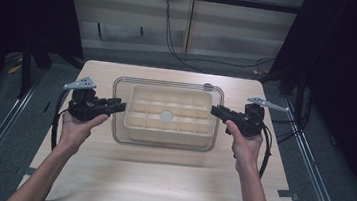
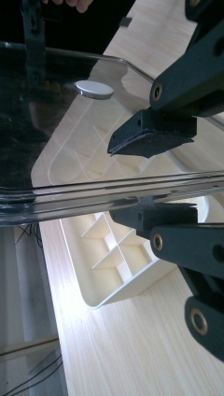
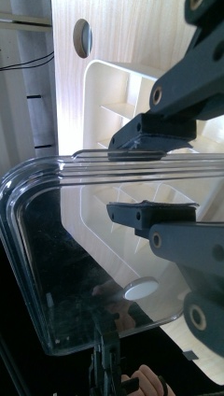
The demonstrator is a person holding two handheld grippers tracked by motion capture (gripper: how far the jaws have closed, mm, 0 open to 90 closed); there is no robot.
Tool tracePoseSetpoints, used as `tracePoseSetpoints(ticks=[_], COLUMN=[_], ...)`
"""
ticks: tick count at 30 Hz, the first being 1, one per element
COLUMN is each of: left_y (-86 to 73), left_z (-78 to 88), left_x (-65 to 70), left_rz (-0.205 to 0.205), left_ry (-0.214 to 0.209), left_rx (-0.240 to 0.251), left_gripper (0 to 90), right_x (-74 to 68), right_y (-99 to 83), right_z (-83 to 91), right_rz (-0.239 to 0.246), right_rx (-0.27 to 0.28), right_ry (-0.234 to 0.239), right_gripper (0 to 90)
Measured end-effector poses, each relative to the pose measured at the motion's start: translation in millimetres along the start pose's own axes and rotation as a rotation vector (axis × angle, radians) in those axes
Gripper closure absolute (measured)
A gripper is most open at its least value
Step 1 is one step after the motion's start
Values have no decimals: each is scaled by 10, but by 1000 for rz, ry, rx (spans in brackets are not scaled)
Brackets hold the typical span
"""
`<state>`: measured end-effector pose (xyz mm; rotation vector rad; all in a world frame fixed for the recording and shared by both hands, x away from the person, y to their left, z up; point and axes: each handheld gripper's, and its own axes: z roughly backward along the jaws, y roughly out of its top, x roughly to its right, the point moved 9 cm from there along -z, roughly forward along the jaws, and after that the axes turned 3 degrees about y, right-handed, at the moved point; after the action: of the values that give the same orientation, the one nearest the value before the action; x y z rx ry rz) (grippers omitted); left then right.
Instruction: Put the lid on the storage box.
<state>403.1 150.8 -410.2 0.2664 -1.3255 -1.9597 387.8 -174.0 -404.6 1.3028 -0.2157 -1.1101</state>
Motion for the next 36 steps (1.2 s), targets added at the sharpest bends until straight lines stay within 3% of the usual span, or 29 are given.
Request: tracePoseSetpoints(ticks=[4, 8, 24, 36], left_y=[70, 138, 316, 269], left_z=[-24, -41, -223, -413], left_x=[-12, -27, -187, -264], left_rz=[-11, -27, -2, 16], left_ry=[4, 12, 36, 60], left_rx=[0, -2, -11, -58], left_gripper=[655, 646, 637, 621], right_x=[40, 82, 213, 387], right_y=[51, 103, 310, 304], right_z=[-20, -55, -208, -288], right_rz=[-31, -30, -50, -72], right_rx=[11, 6, 17, 2], right_ry=[14, -4, -19, -42], right_gripper=[674, 672, 669, 669])
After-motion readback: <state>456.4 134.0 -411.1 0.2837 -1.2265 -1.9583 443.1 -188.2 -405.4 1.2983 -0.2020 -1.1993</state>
